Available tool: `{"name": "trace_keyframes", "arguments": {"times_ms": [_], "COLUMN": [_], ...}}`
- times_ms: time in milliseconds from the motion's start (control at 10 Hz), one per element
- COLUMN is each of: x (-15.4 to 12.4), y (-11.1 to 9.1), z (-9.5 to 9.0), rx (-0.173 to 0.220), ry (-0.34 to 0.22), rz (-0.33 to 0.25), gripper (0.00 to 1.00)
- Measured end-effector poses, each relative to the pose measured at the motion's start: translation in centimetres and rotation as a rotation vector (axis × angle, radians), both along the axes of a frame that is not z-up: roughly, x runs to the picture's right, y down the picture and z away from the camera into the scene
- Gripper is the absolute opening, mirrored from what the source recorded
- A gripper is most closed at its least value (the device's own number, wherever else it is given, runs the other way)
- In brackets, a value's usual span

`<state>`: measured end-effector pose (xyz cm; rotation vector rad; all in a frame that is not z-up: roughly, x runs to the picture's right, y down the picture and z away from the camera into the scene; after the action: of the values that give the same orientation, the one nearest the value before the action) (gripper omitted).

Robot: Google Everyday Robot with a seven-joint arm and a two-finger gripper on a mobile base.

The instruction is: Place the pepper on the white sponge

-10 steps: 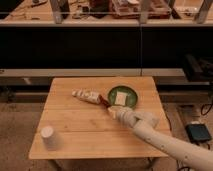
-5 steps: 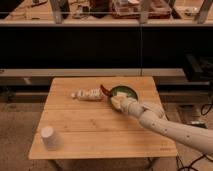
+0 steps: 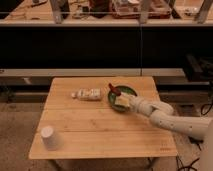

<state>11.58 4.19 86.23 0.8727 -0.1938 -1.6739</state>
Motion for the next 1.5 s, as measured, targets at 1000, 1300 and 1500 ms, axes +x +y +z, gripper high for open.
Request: {"name": "trace_keyframes", "arguments": {"times_ms": [1000, 1300, 1500], "x": [5.4, 5.4, 5.4], "y": [-5.1, -5.1, -5.1], "z": [-4.3, -4.2, -4.2], "rx": [-0.03, -0.03, -0.03], "ry": [-0.106, -0.105, -0.104], "rz": [0.054, 0.053, 0.053], "gripper": [0.38, 0.68, 0.8]}}
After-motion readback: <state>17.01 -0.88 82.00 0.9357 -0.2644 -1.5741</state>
